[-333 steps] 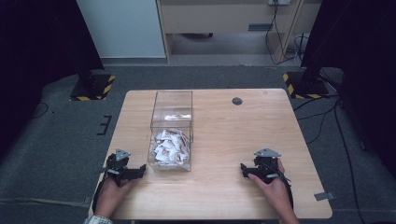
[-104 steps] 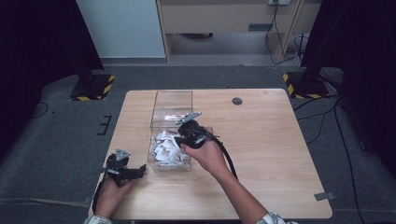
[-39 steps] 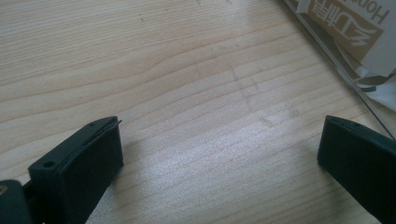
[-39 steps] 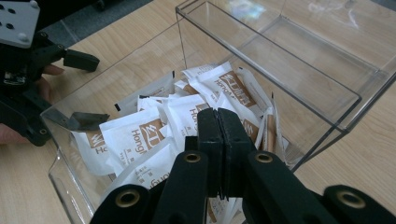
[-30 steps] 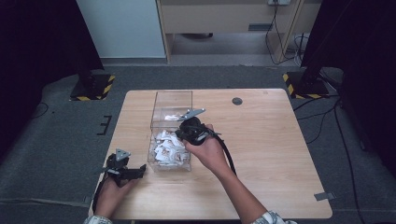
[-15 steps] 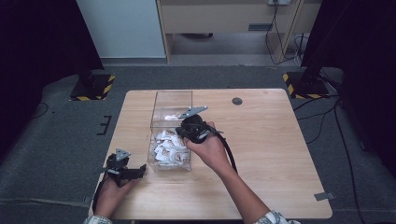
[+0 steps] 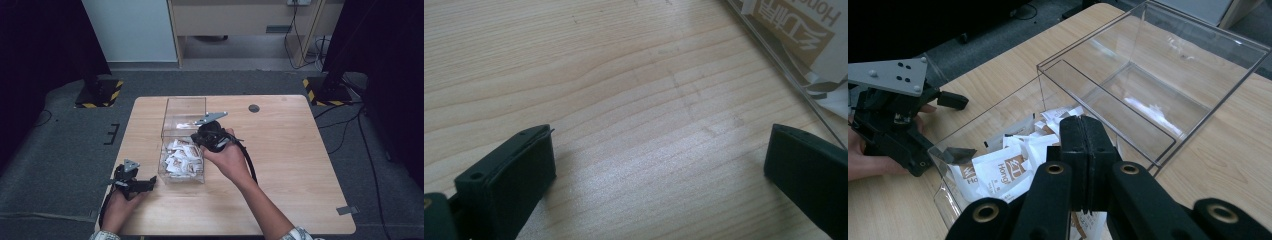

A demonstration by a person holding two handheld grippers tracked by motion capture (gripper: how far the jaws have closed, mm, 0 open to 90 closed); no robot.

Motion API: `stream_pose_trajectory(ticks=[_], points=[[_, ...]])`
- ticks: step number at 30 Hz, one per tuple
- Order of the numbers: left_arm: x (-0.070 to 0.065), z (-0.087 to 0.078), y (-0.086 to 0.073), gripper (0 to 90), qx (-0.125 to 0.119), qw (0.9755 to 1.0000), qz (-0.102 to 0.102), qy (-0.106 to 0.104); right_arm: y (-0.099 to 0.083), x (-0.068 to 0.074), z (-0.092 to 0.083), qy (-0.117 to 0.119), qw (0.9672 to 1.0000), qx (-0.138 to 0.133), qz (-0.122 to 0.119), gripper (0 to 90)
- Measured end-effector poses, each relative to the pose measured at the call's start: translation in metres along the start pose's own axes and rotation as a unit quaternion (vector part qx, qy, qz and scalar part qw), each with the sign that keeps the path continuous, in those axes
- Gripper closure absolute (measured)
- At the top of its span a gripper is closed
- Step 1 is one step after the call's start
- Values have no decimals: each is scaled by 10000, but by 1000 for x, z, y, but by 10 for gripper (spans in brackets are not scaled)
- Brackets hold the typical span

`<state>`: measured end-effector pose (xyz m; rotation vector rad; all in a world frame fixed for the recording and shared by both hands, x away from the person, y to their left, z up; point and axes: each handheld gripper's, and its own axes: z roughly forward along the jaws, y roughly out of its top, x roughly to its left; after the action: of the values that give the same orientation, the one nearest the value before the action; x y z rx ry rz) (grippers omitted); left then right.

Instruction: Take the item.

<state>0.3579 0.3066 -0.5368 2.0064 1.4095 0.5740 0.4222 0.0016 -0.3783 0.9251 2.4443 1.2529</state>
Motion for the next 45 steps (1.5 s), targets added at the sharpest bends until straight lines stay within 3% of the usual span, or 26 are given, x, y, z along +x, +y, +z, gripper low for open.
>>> stream_pose_trajectory(ticks=[27,45], points=[[0,0,0,0,0,10000,0,0,9,-20,-28,-152,9997,-176,119,897],[0,0,0,0,1,10000,1,0,-4,-44,-40,-353,9990,-139,255,896]])
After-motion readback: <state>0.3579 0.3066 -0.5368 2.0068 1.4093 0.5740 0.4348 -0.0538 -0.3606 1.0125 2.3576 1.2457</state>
